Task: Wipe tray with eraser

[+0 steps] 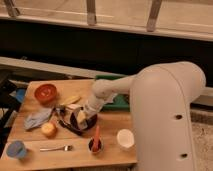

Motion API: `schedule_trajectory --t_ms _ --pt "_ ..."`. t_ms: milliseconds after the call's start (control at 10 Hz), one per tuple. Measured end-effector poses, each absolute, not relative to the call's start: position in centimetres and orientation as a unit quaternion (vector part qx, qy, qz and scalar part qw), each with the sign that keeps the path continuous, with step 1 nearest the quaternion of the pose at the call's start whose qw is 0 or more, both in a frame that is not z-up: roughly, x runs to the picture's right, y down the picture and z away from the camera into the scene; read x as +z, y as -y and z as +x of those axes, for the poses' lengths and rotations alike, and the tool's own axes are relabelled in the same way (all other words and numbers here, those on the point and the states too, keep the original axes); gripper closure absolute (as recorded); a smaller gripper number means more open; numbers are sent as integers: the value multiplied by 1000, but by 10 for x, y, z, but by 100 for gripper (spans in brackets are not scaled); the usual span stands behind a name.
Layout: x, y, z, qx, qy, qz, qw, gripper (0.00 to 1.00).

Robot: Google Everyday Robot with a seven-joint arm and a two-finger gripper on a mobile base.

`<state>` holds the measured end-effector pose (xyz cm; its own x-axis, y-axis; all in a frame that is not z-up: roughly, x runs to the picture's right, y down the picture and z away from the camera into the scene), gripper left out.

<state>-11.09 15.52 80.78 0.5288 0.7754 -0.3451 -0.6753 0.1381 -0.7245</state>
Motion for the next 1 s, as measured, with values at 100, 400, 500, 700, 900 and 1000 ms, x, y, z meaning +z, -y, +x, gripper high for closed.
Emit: schedule_trajectory --t_ms 100,400,500,700,900,1000 --pt "801 -149 -109 484 60 -439 755 100" --pt "759 -103 -86 503 89 -400 761 100" --pt "754 -93 -80 509 92 -391 762 100" --pt "757 -63 -59 534 92 -370 754 100" --pt "765 -25 -25 566 86 -350 742 100" --pt "769 -7 -13 577 85 -344 736 100"
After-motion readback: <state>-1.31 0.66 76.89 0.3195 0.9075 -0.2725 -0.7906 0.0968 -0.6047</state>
